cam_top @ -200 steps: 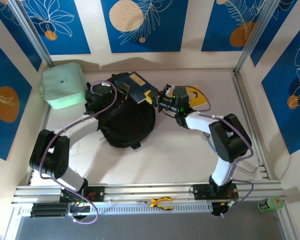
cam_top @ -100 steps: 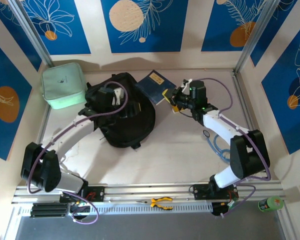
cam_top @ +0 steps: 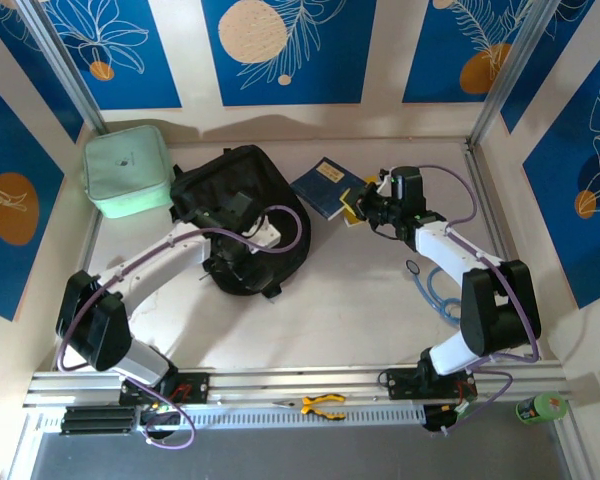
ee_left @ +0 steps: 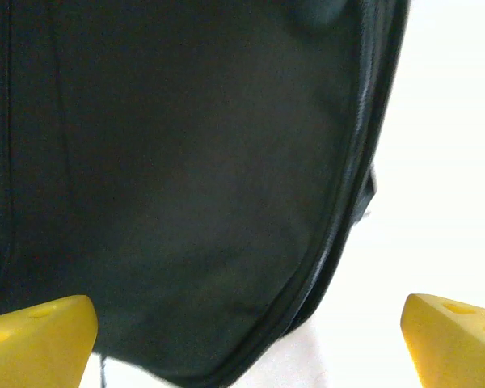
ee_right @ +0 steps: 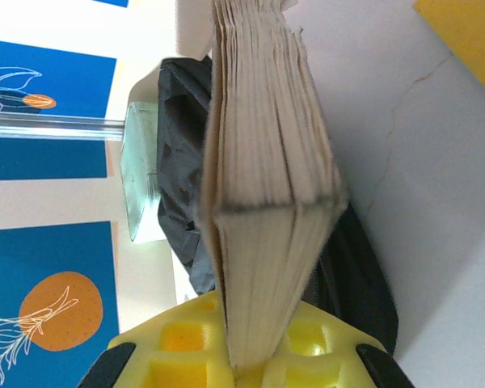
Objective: Pack the student bag
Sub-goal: Open the student bag at the top-center of the table.
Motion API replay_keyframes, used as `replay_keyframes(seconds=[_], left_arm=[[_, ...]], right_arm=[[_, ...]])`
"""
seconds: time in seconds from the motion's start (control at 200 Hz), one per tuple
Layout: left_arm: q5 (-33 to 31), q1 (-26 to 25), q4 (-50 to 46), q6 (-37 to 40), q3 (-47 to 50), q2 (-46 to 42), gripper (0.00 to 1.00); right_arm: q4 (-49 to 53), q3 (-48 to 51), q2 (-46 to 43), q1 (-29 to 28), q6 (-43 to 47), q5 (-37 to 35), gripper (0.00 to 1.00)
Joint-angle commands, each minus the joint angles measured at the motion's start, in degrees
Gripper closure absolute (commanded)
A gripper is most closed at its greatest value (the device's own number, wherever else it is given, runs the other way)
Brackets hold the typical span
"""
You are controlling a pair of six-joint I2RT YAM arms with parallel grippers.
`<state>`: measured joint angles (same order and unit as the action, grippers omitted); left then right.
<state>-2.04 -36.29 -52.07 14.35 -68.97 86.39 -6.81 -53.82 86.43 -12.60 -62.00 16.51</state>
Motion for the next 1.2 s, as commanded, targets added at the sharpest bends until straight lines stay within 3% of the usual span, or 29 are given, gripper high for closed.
replay_keyframes(seconds=[0.0,0.405,0.515,0.58,0.65,0.945,1.055,1.19], left_arm=[[-6.65,-0.26,-6.36,9.88,-0.81,0.55,0.08],[3.23,-0.3,-3.31,14.66,-2.69,6.11,0.33],[1.78,-0.42,-2.22,15.78,-2.31,7.0,0.46],[-2.64,-0.94,-0.7,15.67,-2.1,7.39,0.54],[-3.4,-1.12,0.3,16.05,-1.58,7.26,0.55],[0.76,-1.25,-2.14,18.79,-1.39,9.33,0.39],[0.84,-1.31,-2.34,19.49,-1.65,9.76,0.42],[-5.14,-2.28,0.0,20.65,-0.6,10.42,0.5]], right_arm=[[-2.2,0.43,-1.86,0.6,-0.4,1.93,1.0],[-6.08,4.51,-5.5,2.27,-1.26,2.65,1.0],[-7.58,4.72,-4.95,2.45,-1.99,3.16,1.0],[-9.94,6.01,-4.87,2.41,-3.14,3.07,1.0],[-11.77,7.29,-4.95,2.58,-4.1,3.0,1.0],[-11.12,7.59,-5.22,3.19,-3.75,2.82,1.0],[-10.98,7.77,-5.0,3.33,-3.83,2.92,1.0],[-10.68,7.76,-5.04,3.29,-3.77,2.74,1.0]])
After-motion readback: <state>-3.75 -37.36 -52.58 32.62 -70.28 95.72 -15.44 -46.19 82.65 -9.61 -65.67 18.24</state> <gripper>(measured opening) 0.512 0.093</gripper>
